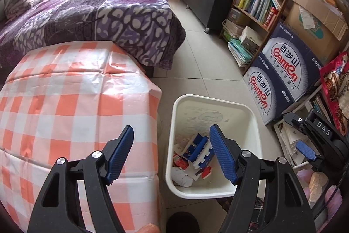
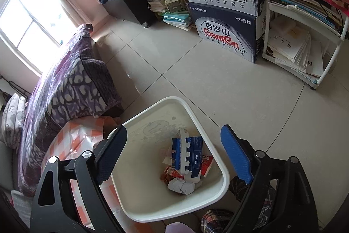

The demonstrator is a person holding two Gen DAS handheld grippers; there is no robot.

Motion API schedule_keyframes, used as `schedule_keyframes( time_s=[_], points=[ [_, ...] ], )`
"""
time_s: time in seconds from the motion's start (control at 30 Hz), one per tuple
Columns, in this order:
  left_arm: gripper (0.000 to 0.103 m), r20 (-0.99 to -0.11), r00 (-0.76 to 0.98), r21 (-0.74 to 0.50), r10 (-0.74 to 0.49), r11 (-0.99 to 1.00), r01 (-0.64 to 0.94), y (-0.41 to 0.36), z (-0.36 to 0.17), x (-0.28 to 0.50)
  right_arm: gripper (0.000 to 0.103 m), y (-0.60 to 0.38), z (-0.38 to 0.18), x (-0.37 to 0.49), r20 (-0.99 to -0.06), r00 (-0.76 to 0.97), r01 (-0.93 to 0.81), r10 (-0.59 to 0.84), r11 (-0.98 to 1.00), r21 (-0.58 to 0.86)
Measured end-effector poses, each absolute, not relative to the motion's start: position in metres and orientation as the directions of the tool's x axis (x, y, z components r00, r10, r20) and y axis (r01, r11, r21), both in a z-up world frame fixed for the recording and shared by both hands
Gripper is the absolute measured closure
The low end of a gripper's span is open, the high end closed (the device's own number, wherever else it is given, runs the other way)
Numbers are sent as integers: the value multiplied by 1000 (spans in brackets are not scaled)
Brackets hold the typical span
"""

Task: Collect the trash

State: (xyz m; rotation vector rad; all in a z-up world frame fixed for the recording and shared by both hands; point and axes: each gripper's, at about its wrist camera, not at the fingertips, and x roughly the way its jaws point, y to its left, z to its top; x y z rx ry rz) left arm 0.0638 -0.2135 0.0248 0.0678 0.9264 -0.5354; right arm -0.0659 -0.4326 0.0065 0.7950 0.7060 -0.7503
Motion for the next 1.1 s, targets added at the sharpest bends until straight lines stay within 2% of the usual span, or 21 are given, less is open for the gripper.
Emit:
schedule_keyframes(
  time_s=[0.1, 0.13, 0.3, 0.53, 0.8, 1.1],
  points=[
    [19, -758, 541, -137, -365, 899, 416, -184, 24, 63, 17, -409, 4, -58, -790, 544, 779, -284, 521, 349],
    [12, -753, 558, -125, -349, 908, 400, -174, 23, 63, 17, -402, 3, -55, -792, 544, 772, -278, 535, 343],
    [12, -743, 605, -97, -287, 940, 328, -125, 17, 64, 16, -354, 0, -31, -781, 568, 692, -260, 665, 282],
    [12, -718, 670, -59, -188, 976, 211, -67, 1, 63, 16, -284, -4, -15, -700, 652, 536, -291, 830, 153],
    [12, -723, 670, -73, -169, 983, 170, -49, -6, 66, 13, -254, 1, -7, -639, 702, 478, -315, 873, 95],
    [12, -716, 678, -64, -166, 983, 173, -52, -4, 64, 13, -258, -2, -7, -639, 701, 484, -317, 870, 99]
  ],
)
